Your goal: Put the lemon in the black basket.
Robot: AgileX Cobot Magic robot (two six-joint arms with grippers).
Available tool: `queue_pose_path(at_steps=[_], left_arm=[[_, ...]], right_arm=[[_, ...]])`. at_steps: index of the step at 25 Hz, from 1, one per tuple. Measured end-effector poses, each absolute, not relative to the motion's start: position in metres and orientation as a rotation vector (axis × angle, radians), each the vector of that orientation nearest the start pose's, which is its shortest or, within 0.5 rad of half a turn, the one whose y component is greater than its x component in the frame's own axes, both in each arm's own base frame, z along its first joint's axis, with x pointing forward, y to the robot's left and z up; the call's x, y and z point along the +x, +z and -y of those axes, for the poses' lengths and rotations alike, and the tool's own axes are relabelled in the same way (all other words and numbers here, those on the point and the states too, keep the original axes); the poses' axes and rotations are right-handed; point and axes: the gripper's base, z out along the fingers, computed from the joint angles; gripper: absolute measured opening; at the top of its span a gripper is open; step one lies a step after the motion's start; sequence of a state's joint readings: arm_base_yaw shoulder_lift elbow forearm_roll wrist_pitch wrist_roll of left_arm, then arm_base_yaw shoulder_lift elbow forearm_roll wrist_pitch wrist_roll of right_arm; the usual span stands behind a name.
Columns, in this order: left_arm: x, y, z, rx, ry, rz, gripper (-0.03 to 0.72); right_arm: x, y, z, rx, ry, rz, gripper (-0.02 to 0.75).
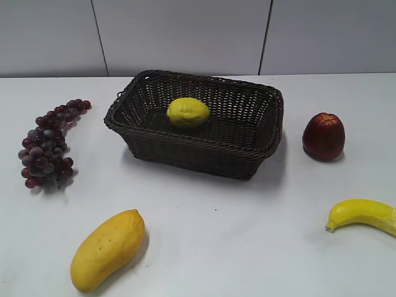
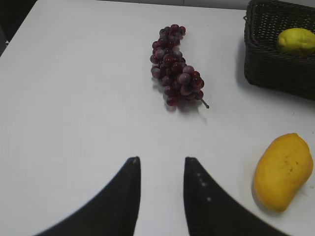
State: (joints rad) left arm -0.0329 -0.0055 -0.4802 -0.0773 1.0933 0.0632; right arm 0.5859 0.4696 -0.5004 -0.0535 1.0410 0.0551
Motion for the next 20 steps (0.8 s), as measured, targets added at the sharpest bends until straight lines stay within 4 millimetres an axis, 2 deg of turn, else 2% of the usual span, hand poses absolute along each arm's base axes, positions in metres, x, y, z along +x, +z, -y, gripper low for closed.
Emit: queue_pose_path(at_steps=[14, 17, 20], left_arm=[[-0.005, 0.269, 0.006, 0.105, -0.075, -2.087, 0.238], [-0.005, 0.269, 0.006, 0.105, -0.075, -2.087, 0.238], [-0.005, 0.269, 0.006, 0.105, -0.075, -2.087, 0.238]], right_arm=[[0.053, 0.266, -0.030, -0.660, 0.210, -2.382, 0.587], [0.046, 0.270, -0.023, -0.589, 0.213, -2.328, 0.587], [0.037, 0.273, -0.012, -0.439, 0.181, -2.272, 0.587]])
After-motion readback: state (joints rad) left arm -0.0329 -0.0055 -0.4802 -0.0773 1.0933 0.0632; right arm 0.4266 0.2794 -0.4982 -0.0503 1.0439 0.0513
